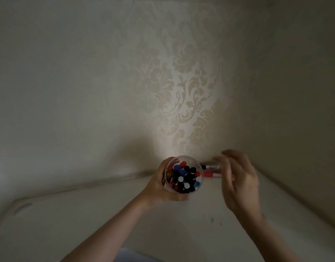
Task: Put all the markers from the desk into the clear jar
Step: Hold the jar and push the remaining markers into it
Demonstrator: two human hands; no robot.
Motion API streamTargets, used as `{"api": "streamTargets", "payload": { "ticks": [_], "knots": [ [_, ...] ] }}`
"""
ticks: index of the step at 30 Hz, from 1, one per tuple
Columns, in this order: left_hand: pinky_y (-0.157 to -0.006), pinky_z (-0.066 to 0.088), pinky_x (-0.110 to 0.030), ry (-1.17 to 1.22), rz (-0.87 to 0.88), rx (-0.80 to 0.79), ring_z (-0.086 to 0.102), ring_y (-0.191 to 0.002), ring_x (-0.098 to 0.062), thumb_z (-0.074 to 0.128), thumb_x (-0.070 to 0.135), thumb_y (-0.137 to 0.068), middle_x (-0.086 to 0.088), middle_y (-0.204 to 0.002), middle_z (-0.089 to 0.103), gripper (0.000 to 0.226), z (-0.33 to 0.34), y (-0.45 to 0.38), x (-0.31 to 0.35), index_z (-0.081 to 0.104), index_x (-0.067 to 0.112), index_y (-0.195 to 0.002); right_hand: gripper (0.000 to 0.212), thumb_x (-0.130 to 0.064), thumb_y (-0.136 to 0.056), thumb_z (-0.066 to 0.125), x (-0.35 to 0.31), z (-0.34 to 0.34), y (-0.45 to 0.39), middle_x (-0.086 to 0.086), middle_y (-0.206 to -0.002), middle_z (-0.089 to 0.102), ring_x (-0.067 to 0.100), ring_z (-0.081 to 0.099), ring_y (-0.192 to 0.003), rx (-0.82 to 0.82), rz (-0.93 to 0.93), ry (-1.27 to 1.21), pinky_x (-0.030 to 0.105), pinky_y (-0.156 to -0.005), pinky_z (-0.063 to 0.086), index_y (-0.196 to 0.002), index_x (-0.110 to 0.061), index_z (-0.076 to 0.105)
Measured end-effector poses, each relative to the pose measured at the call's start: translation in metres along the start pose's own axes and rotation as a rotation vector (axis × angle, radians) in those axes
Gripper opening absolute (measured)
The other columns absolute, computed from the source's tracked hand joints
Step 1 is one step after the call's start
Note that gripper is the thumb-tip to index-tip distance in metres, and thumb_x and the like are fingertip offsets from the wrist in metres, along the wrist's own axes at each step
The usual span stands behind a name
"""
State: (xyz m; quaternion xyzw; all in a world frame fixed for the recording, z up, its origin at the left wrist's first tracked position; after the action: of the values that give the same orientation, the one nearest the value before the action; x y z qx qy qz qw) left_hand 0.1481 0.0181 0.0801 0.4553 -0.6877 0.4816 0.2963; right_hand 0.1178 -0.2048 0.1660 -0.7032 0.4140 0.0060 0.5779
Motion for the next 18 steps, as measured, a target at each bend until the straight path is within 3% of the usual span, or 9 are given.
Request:
{"api": "streamTargets", "payload": {
  "ticks": [2,3,5,6,8,11,13,15,18],
  "knots": [
    [-0.097,0.052,-0.026,0.011,-0.007,0.021,0.054,-0.132,-0.013,0.093,0.019,-0.054,0.01,-0.14,0.055,0.1,-0.004,-0.002,0.001,0.043,0.029,-0.139,0.025,-0.027,-0.095,0.042,0.055,-0.004,-0.006,-0.001,-0.108,0.061,0.018,0.061,-0.094,0.048,0.133,0.018,0.025,-0.078,0.043,-0.101,-0.021,0.065],
    [-0.099,0.052,-0.028,0.018,-0.007,0.028,0.053,-0.133,-0.016,0.093,0.019,-0.054,0.003,-0.142,0.054,0.099,-0.005,-0.002,0.001,0.043,0.03,-0.139,0.023,-0.021,-0.092,0.048,0.087,0.011,-0.004,0.005,-0.114,0.061,0.026,0.06,-0.1,-0.062,0.216,0.113,0.03,-0.082,0.045,-0.109,-0.018,0.062],
    [-0.1,0.051,-0.027,0.035,-0.012,0.031,0.052,-0.134,-0.018,0.093,0.018,-0.054,-0.002,-0.142,0.053,0.1,-0.005,-0.003,0.002,0.043,0.029,-0.139,0.046,-0.021,-0.09,0.053,0.148,0.06,0.017,0.012,-0.141,0.045,0.029,0.046,-0.127,-0.472,0.355,0.366,0.04,-0.101,0.041,-0.135,-0.014,0.044],
    [-0.099,0.051,-0.025,0.041,-0.019,0.03,0.053,-0.134,-0.017,0.093,0.017,-0.054,0.0,-0.142,0.054,0.1,-0.005,-0.004,0.002,0.043,0.029,-0.139,0.057,-0.028,-0.092,0.05,0.171,0.078,0.03,0.007,-0.153,0.03,0.023,0.033,-0.138,-0.646,0.385,0.467,0.043,-0.109,0.033,-0.144,-0.016,0.029],
    [-0.097,0.051,-0.022,0.039,-0.035,0.008,0.054,-0.133,-0.013,0.092,0.014,-0.055,0.007,-0.139,0.056,0.1,-0.001,-0.006,0.002,0.042,0.027,-0.14,0.064,-0.041,-0.095,0.04,0.202,0.095,0.042,-0.005,-0.16,0.01,0.016,0.014,-0.146,-0.81,0.403,0.585,0.048,-0.116,0.019,-0.149,-0.025,0.01],
    [-0.095,0.05,-0.018,0.044,-0.046,-0.039,0.055,-0.13,-0.005,0.089,0.008,-0.056,0.014,-0.135,0.058,0.098,0.005,-0.007,0.004,0.04,0.023,-0.14,0.06,-0.048,-0.094,0.037,0.219,0.1,0.046,-0.004,-0.158,0.016,0.021,0.024,-0.142,-0.822,0.419,0.643,0.054,-0.112,0.021,-0.148,-0.032,0.016],
    [-0.095,0.051,-0.019,0.057,-0.054,-0.044,0.055,-0.13,-0.007,0.089,0.008,-0.056,0.008,-0.138,0.056,0.098,0.006,-0.008,0.003,0.04,0.024,-0.14,0.053,-0.044,-0.089,0.048,0.215,0.088,0.037,0.003,-0.142,0.041,0.025,0.043,-0.126,-0.652,0.378,0.67,0.048,-0.105,0.034,-0.139,-0.028,0.037],
    [-0.097,0.051,-0.023,0.077,-0.044,-0.04,0.054,-0.131,-0.009,0.089,0.011,-0.055,0.0,-0.141,0.053,0.099,0.006,-0.008,0.004,0.04,0.024,-0.14,0.042,-0.041,-0.085,0.056,0.206,0.076,0.032,0.003,-0.123,0.054,0.026,0.05,-0.114,-0.53,0.313,0.672,0.042,-0.096,0.039,-0.125,-0.027,0.053],
    [-0.101,0.051,-0.027,0.1,-0.016,-0.037,0.053,-0.132,-0.012,0.089,0.014,-0.054,-0.005,-0.143,0.051,0.1,0.007,-0.01,0.006,0.04,0.022,-0.14,0.03,-0.043,-0.09,0.051,0.202,0.07,0.044,0.0,-0.118,0.06,0.024,0.052,-0.112,-0.604,0.345,0.628,0.038,-0.092,0.039,-0.115,-0.029,0.061]
  ]
}}
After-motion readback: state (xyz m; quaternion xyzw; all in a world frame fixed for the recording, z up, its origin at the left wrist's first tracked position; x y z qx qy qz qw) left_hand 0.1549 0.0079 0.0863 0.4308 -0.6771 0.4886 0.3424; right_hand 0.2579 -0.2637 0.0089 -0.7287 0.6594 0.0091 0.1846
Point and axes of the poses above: each hand's wrist, its own y-axis away from the middle knuckle, its own z-axis out of the palm, x = y × z, the point moved 10 cm from there along -y, towards the middle knuckle
